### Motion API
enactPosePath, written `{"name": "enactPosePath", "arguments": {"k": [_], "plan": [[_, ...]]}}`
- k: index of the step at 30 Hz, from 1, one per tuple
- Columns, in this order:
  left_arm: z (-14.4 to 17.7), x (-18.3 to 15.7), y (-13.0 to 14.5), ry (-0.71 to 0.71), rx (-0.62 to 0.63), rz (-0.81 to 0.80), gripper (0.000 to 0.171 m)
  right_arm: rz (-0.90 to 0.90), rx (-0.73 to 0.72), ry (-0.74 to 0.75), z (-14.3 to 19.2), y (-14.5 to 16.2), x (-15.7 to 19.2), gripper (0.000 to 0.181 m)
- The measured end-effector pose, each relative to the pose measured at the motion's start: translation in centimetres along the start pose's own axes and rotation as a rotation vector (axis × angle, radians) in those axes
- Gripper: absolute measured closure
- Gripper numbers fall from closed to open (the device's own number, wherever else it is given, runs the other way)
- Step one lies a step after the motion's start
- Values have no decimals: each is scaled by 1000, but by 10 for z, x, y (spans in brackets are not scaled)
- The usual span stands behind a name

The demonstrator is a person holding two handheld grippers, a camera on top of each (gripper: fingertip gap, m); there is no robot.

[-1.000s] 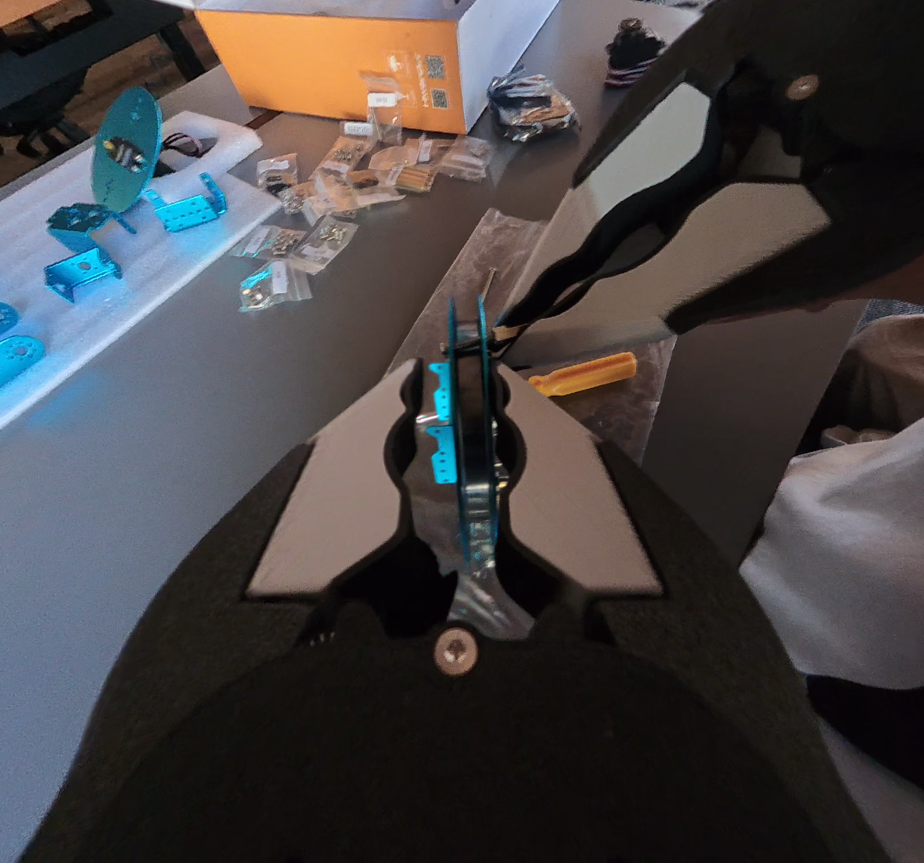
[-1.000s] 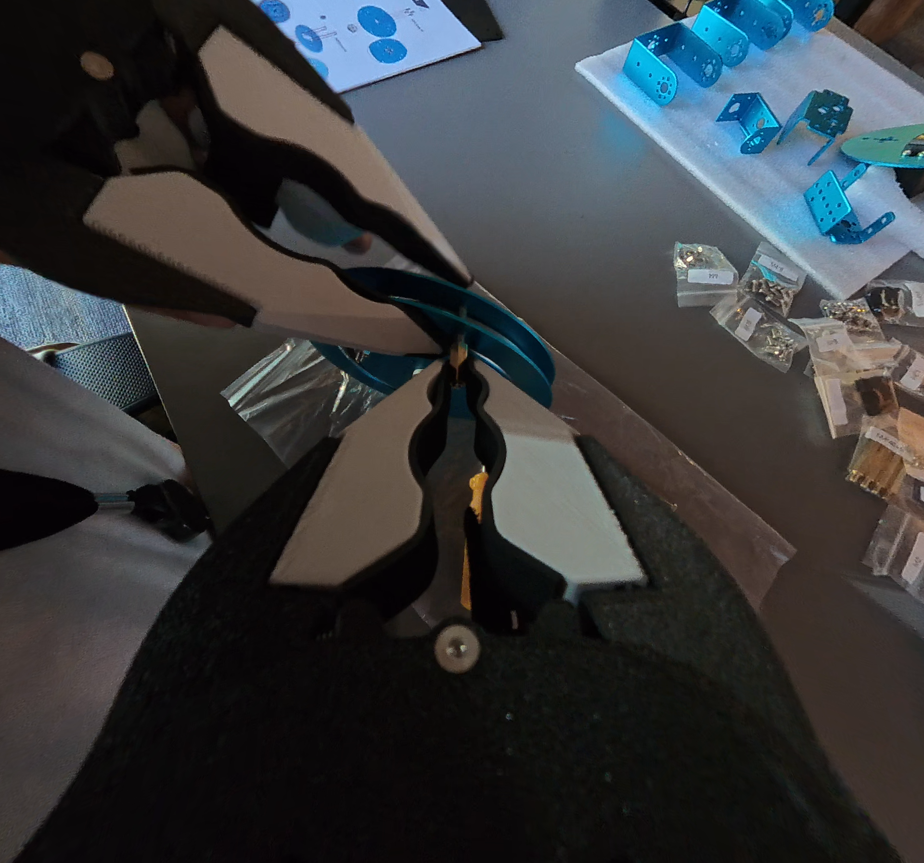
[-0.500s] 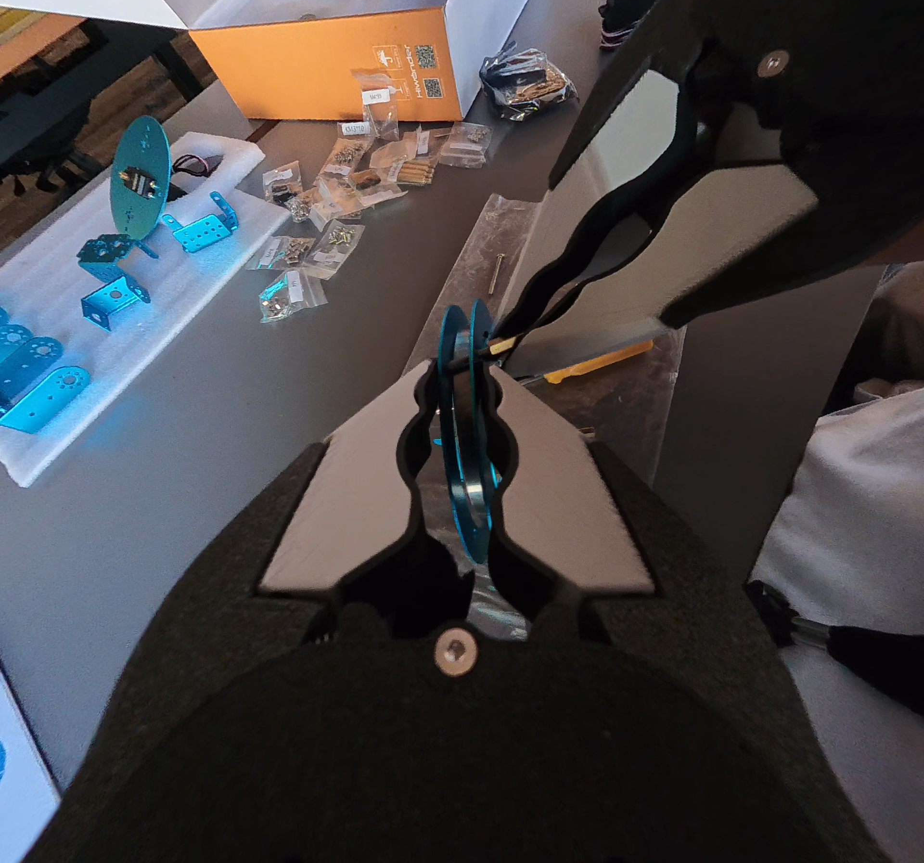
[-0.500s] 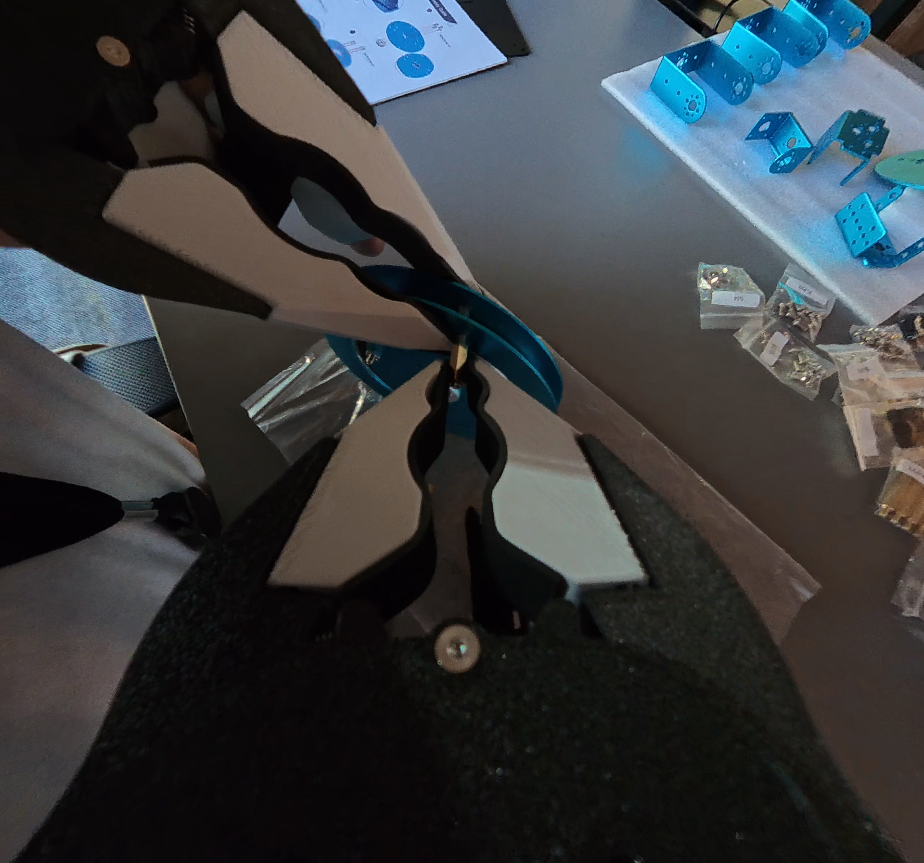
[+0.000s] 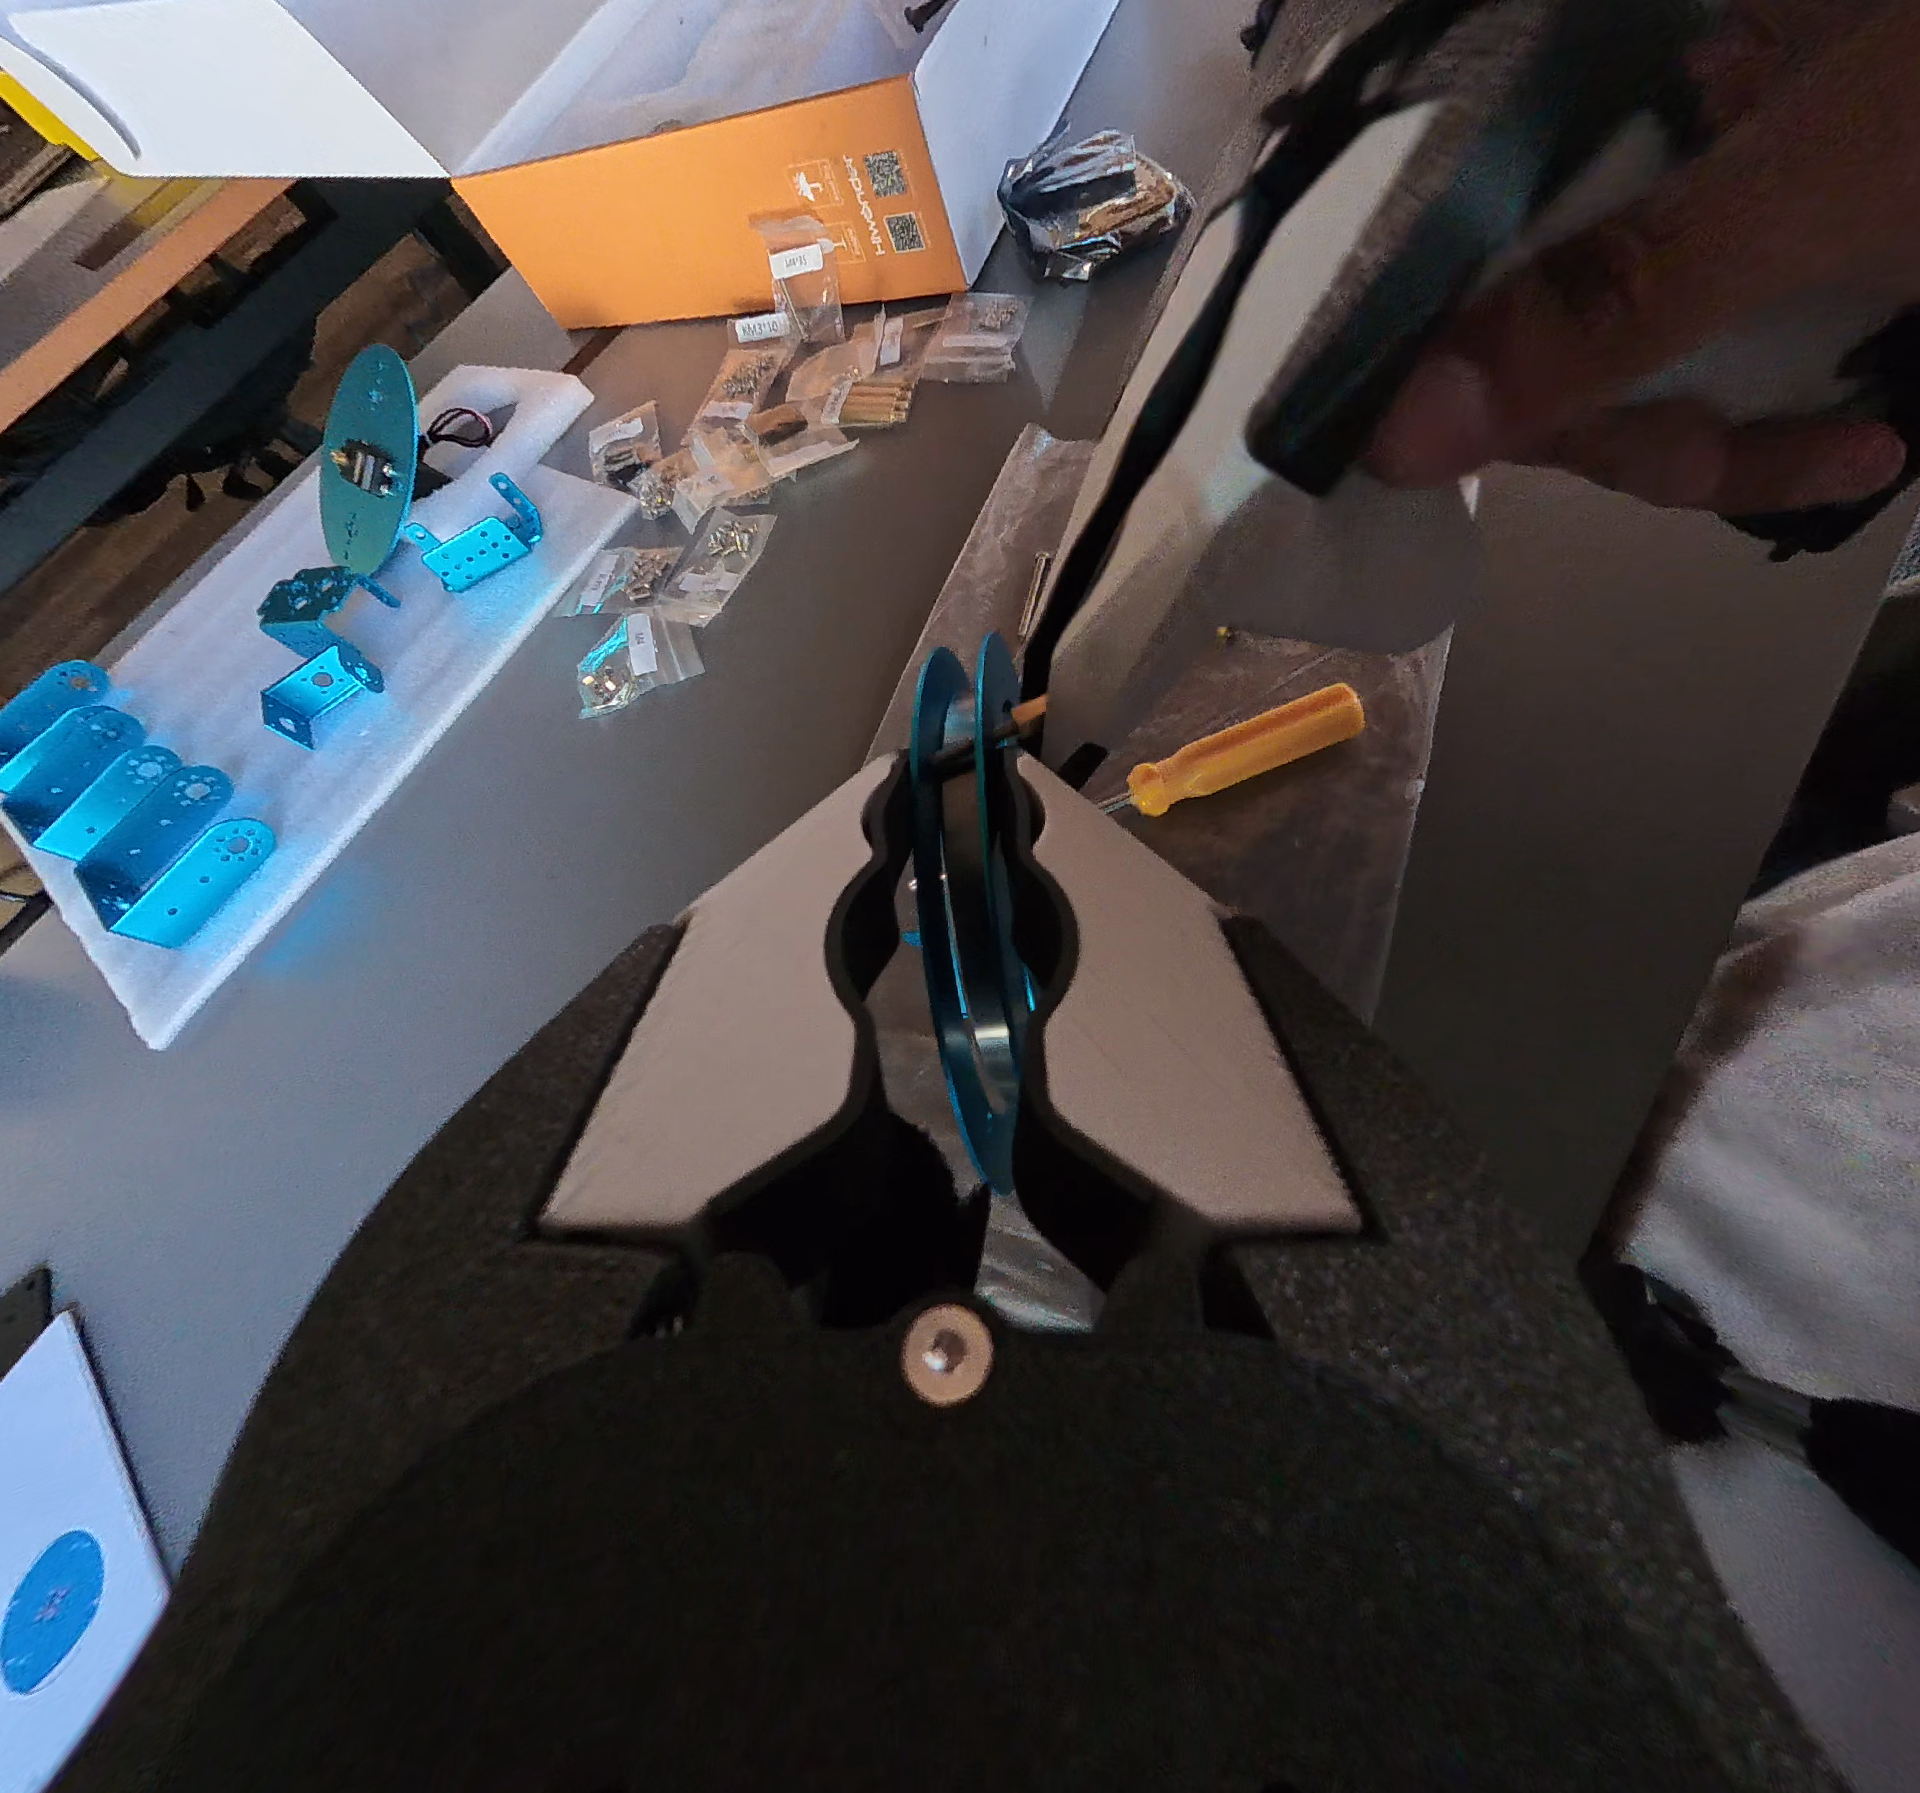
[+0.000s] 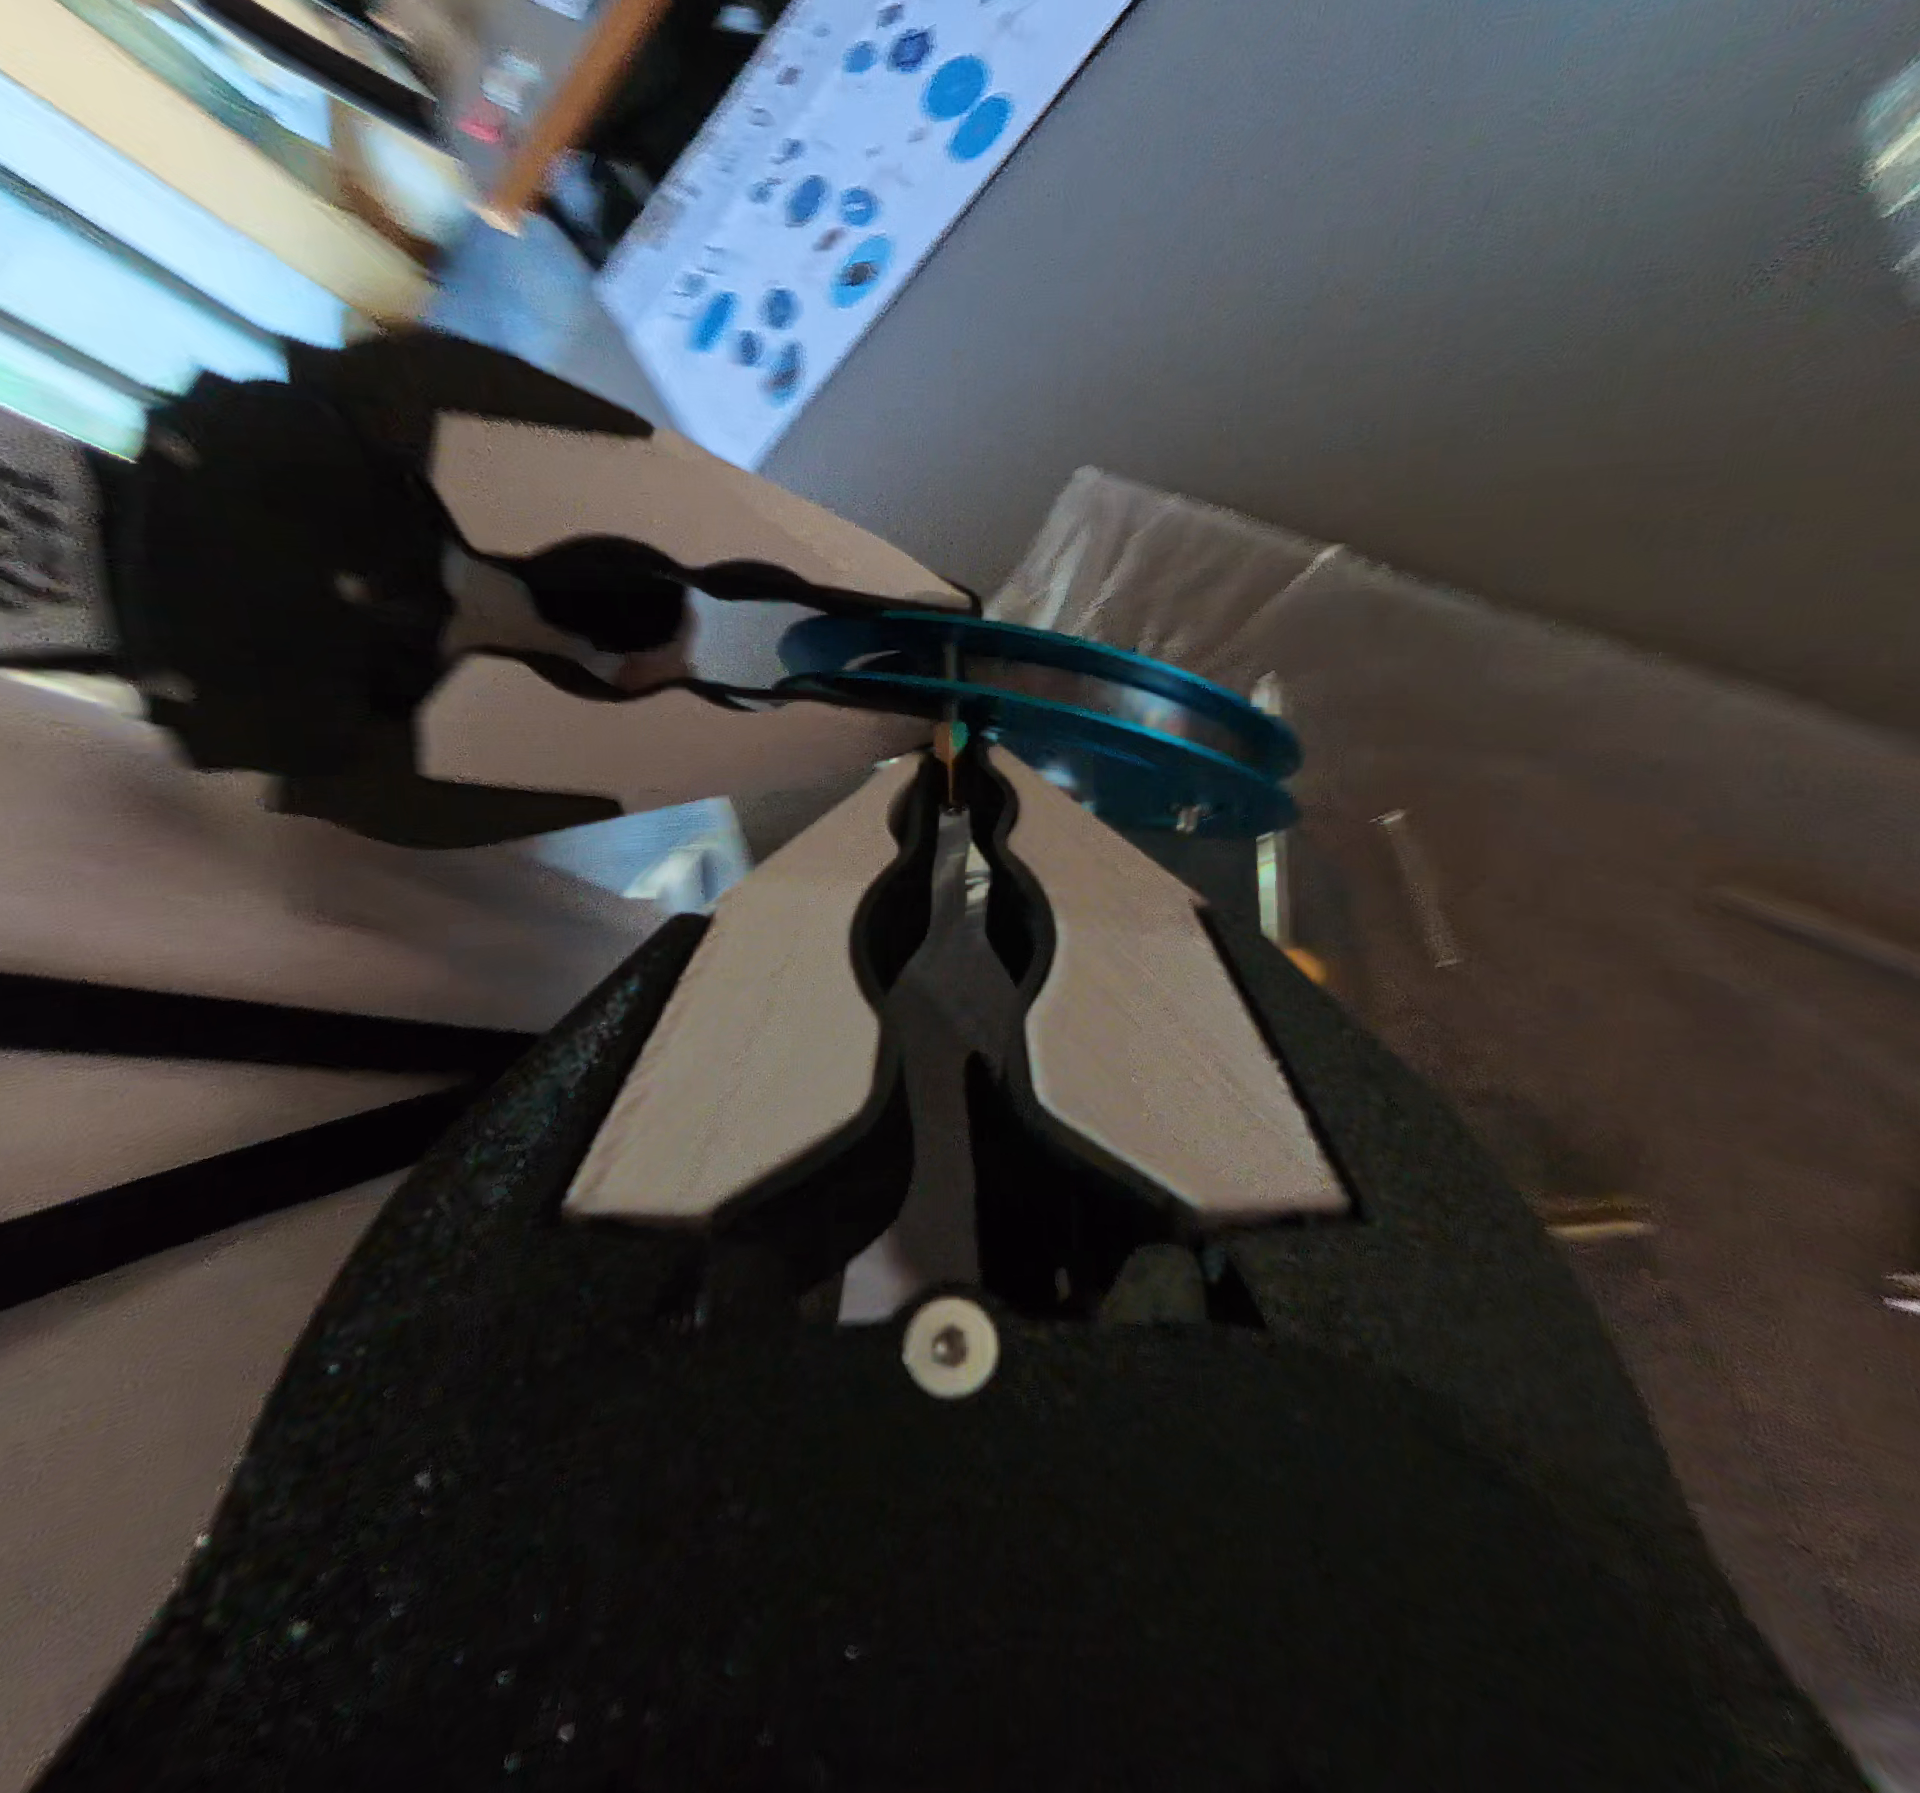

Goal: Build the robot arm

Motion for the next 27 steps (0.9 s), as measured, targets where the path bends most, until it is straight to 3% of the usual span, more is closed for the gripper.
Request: {"name": "enactPosePath", "arguments": {"k": [6, 8, 10, 14, 17, 19, 23, 25, 27], "plan": [[0, -7, -3, 21, -40, -1, 158, -612, 207, -523, -3, 7, -28, 177], [-2, -8, -2, 23, -36, 2, 158, -676, 213, -538, -3, 9, -31, 176], [-4, -8, -3, 26, -44, 27, 158, -421, 194, -386, 5, 6, -26, 176], [-6, -1, -2, 10, -26, 105, 158, 353, 26, 160, 25, -4, 5, 167], [-7, 3, -1, 11, -17, 130, 158, 691, 4, 425, 15, 6, 25, 166], [-7, 2, -2, 10, -15, 118, 158, 802, -20, 542, 9, 7, 28, 170], [-8, 0, -3, 6, -16, 115, 158, 861, 34, 575, 1, 6, 29, 174], [-8, 0, -3, 4, -17, 120, 158, 838, 74, 563, 2, 2, 30, 175], [-7, 0, -2, -11, -20, 110, 158, 670, 84, 469, 3, -5, 26, 176]]}}
Point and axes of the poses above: each gripper's, where its closed fingertips meet, z back along the fingers, y out of its underside, x = y × z across the jaws, the point moved 8 cm from there along z, back along the fingers, and after that the axes turned 7 degrees about -z, right-handed, at the moved point
